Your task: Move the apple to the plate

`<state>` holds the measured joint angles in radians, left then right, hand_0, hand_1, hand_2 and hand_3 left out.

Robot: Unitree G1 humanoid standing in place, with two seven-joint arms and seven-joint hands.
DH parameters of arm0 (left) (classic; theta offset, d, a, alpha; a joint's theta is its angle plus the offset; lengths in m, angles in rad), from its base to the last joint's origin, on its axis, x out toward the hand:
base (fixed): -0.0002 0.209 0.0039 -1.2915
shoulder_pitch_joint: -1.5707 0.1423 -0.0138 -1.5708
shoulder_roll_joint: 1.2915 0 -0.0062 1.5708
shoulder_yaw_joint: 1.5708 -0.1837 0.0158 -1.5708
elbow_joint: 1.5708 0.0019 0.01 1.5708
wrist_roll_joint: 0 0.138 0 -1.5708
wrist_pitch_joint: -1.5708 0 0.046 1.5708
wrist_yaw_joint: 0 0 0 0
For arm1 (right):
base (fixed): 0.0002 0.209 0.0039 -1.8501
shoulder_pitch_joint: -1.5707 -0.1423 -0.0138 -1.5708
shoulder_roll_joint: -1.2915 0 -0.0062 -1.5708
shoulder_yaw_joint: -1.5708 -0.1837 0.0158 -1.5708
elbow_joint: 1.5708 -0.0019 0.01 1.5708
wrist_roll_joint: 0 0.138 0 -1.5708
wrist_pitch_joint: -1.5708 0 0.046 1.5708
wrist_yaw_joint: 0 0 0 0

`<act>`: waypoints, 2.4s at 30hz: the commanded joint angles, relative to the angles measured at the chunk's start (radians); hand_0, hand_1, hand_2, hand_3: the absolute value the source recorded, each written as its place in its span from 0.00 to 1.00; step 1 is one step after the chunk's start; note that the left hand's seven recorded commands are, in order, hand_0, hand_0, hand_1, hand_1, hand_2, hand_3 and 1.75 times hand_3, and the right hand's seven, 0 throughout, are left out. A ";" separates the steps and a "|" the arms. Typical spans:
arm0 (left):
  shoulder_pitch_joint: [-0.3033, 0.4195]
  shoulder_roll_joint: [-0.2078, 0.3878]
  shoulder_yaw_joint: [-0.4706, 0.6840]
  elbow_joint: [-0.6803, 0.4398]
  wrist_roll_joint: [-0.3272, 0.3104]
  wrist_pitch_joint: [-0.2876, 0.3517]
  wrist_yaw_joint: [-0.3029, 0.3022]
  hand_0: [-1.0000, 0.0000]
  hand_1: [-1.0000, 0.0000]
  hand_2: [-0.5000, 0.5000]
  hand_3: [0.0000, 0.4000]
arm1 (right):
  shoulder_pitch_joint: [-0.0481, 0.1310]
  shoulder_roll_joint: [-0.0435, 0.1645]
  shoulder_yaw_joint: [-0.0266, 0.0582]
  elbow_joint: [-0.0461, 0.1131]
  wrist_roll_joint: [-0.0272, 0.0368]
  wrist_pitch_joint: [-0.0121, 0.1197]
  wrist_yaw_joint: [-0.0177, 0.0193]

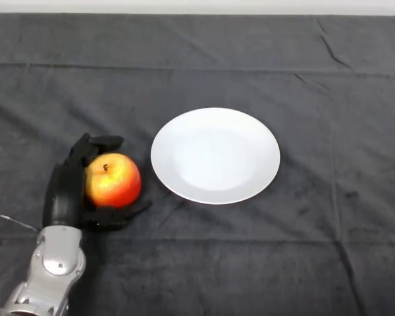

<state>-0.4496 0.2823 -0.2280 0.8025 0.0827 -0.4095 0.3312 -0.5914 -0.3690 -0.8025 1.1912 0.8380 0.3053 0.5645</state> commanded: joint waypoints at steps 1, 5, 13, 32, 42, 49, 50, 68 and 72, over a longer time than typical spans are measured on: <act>-0.040 0.022 -0.024 0.012 0.000 0.031 -0.006 0.00 0.00 0.50 1.00 | 0.007 -0.018 -0.0138 -0.005 -0.0045 -0.005 -0.0062; -0.063 0.020 -0.036 -0.019 0.009 0.066 0.005 0.00 0.00 0.50 1.00 | 0.007 -0.018 -0.0138 -0.005 -0.0043 -0.005 -0.0061; -0.111 -0.004 -0.073 -0.066 0.033 0.119 0.041 0.00 0.00 0.50 1.00 | 0.007 -0.018 -0.0136 -0.005 -0.0041 -0.005 -0.0062; -0.272 -0.087 -0.200 0.055 0.028 0.109 0.092 0.00 0.00 0.50 1.00 | 0.006 -0.019 -0.0136 -0.003 -0.0036 -0.005 -0.0052; -0.315 -0.106 -0.256 0.182 -0.009 0.036 0.077 0.00 0.00 0.50 1.00 | 0.005 -0.020 -0.0142 0.001 -0.0030 -0.005 -0.0035; -0.334 -0.112 -0.280 0.258 -0.034 0.009 0.054 0.00 0.00 0.50 1.00 | 0.004 -0.021 -0.0148 0.004 -0.0027 -0.006 -0.0021; -0.337 -0.113 -0.282 0.267 -0.037 0.007 0.051 0.00 0.00 0.50 1.00 | 0.004 -0.021 -0.0148 0.005 -0.0027 -0.006 -0.0019; -0.381 -0.117 -0.307 0.348 -0.056 0.004 0.057 1.00 1.00 0.50 0.00 | 0.002 -0.024 -0.0160 0.011 -0.0024 -0.007 0.0014; -0.377 -0.102 -0.303 0.340 -0.055 -0.010 0.064 1.00 1.00 0.50 0.00 | 0.001 -0.024 -0.0161 0.012 -0.0024 -0.007 0.0020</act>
<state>-0.7740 0.1647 -0.5093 1.1109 0.0285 -0.3987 0.3871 -0.5915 -0.3703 -0.8037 1.1909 0.8386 0.3051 0.5679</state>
